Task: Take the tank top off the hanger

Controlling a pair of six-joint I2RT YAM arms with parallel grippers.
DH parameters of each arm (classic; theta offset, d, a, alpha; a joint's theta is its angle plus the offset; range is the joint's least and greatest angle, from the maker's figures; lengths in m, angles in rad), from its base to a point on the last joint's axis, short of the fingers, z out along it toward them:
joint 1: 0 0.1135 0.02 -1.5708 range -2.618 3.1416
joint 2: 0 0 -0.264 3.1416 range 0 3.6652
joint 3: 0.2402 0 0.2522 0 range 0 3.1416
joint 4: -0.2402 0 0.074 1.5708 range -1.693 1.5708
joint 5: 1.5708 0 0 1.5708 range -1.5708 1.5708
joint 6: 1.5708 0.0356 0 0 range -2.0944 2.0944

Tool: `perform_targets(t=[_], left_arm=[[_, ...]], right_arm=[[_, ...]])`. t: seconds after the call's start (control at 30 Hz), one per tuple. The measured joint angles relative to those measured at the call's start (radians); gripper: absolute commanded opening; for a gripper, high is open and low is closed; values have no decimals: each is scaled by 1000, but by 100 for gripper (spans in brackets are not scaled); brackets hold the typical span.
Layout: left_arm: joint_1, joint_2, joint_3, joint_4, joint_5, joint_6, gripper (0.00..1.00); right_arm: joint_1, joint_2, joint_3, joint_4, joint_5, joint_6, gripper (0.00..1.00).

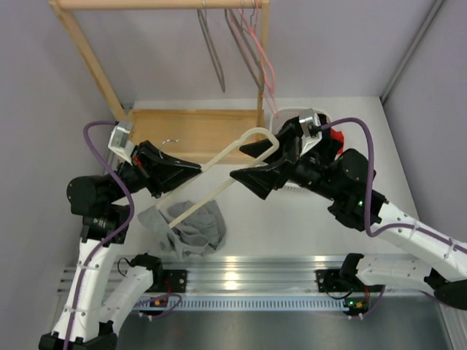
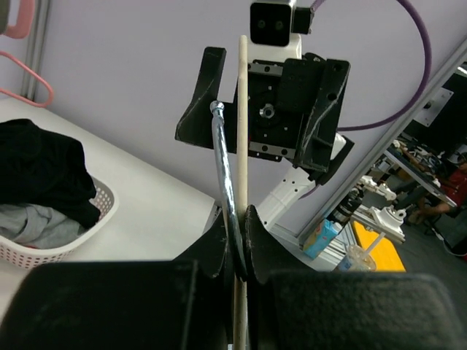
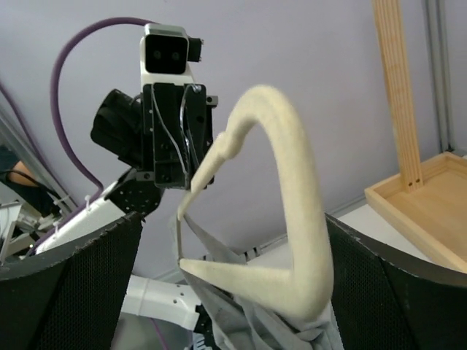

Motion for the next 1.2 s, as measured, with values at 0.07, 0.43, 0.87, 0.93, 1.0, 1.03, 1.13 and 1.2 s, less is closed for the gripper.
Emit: perform_targets(t=[0.07, 0.43, 0.87, 0.93, 1.0, 1.03, 1.13, 1.2], left_arm=[[0, 9, 28, -43, -15, 21, 0], [0, 23, 87, -42, -179, -12, 0], [0, 34, -36, 454, -397, -320, 0], [0, 47, -63, 518, -418, -360, 0], [0, 62, -71, 566, -428, -386, 0], [0, 68, -73, 582, -435, -393, 0], [0, 70, -79, 604, -462, -389, 0], [0, 57, -89, 621, -488, -367, 0]], right_arm=[[0, -3, -23, 10, 6, -18, 99], [141, 43, -368, 266, 11, -126, 99], [261, 461, -298, 675, 13, -244, 53], [263, 508, -285, 696, 13, -242, 9], [265, 534, -276, 700, 10, -233, 0], [265, 541, -272, 698, 6, -227, 0], [268, 550, -241, 674, -37, -225, 0], [276, 554, -220, 650, -73, -225, 0]])
